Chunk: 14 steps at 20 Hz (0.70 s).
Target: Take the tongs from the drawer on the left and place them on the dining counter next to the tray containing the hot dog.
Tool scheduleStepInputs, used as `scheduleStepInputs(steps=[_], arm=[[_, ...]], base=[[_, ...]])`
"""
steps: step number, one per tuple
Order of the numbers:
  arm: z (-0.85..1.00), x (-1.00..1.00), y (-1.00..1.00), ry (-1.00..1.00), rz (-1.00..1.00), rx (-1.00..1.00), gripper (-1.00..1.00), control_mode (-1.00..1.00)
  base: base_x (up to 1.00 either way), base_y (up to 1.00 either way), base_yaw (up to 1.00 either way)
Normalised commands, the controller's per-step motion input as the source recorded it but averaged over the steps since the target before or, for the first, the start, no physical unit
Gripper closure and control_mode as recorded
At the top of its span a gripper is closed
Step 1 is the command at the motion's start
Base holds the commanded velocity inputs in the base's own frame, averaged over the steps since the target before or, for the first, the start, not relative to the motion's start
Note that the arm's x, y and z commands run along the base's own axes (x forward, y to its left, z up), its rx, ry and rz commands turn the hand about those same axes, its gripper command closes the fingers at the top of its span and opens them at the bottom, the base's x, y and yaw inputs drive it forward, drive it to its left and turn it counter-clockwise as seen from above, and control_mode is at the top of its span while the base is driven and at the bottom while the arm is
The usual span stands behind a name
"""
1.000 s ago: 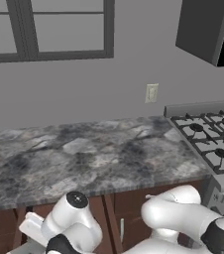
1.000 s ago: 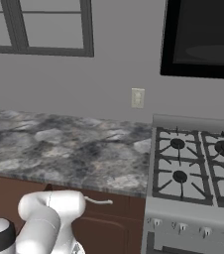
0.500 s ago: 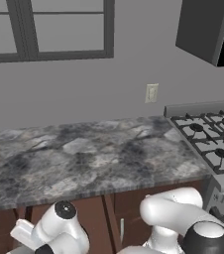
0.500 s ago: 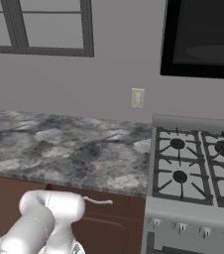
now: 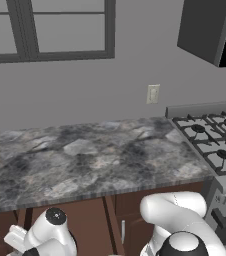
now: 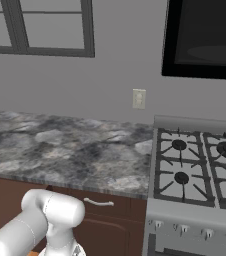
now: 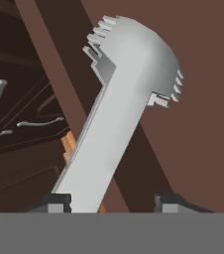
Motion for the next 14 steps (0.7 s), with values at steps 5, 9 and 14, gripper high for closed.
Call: scheduleStepInputs(steps=[5,9,14], arm=[[0.0,-0.13,0.0,0.0,0.0,0.0,1.0,-1.0],[0.0,-0.12,0.0,0.0,0.0,0.0,-1.0,-1.0],[0.29,0.0,-0.16,0.0,0.0,0.06,-1.0,-1.0]], base=[[0.0,0.0,0.0],[0.0,0.0,0.0],[0.0,0.0,0.0]])
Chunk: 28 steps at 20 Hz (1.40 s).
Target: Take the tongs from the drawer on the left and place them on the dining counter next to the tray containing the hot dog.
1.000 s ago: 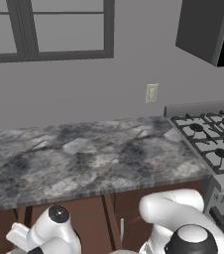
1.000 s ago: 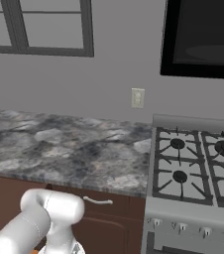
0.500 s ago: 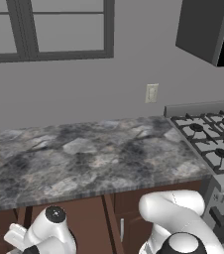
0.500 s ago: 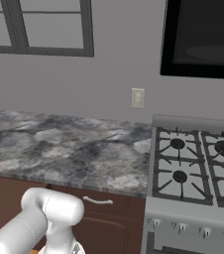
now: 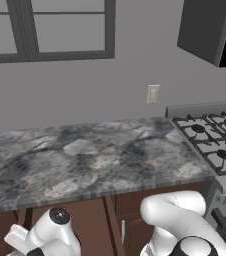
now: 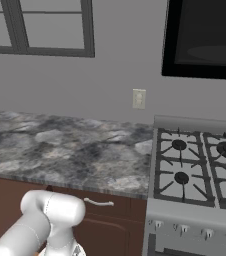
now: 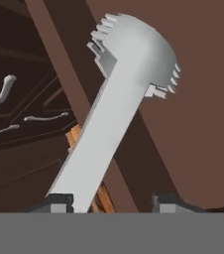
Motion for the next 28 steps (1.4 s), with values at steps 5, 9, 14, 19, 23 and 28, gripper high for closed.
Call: scheduleStepInputs(steps=[5,9,14,19,23,28], arm=[[0.23,0.06,-0.09,0.02,0.02,0.04,-1.0,-1.0],[0.01,0.43,0.0,0.02,0.01,0.0,-1.0,-1.0],[-0.03,0.56,0.0,0.02,0.01,0.0,-1.0,-1.0],[-0.36,0.35,0.25,0.1,0.01,-0.04,-1.0,-1.0],[-0.54,-0.11,0.45,0.18,0.07,-0.15,-1.0,-1.0],[-0.48,-0.09,0.53,0.19,0.08,-0.15,-1.0,-1.0]], base=[[0.0,0.0,0.0],[0.0,0.0,0.0],[0.0,0.0,0.0],[0.0,0.0,0.0],[0.0,0.0,0.0],[0.0,0.0,0.0]])
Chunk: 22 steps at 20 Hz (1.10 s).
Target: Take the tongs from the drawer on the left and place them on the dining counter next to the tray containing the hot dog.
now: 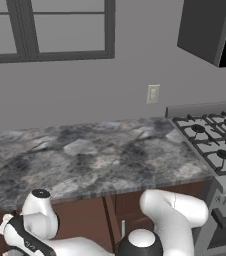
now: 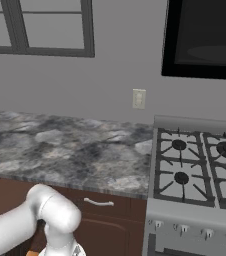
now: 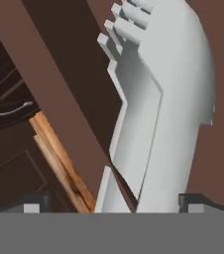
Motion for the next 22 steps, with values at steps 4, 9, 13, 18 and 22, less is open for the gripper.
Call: scheduleStepInputs(steps=[4,9,13,18,22], arm=[[-0.76,0.0,0.69,0.11,0.04,-0.1,-1.0,-1.0],[-1.0,-0.47,0.63,0.06,0.0,-0.07,1.0,-1.0],[-1.0,-0.93,0.33,0.03,0.0,-0.06,1.0,-1.0],[-1.0,-1.0,0.35,0.0,0.0,-0.09,1.0,-1.0],[-0.39,-0.4,0.15,0.08,0.0,-0.02,1.0,-1.0]], base=[[0.0,0.0,0.0],[0.0,0.0,0.0],[0.0,0.0,0.0],[0.0,0.0,0.0],[0.0,0.0,0.0]])
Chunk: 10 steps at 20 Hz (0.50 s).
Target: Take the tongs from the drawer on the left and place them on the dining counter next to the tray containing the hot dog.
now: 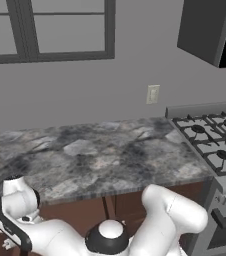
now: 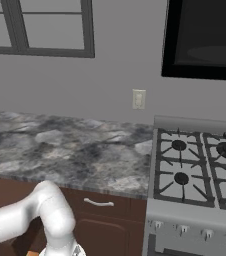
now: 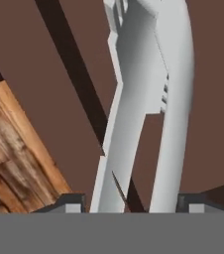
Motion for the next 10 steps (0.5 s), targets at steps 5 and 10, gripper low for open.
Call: scheduleStepInputs(steps=[5,10], arm=[[-0.12,-1.0,-0.62,-0.22,-0.1,0.18,1.0,-1.0],[0.87,-1.0,-0.66,-0.2,-0.26,0.26,1.0,-1.0]], base=[[0.0,0.0,0.0],[0.0,0.0,0.0]])
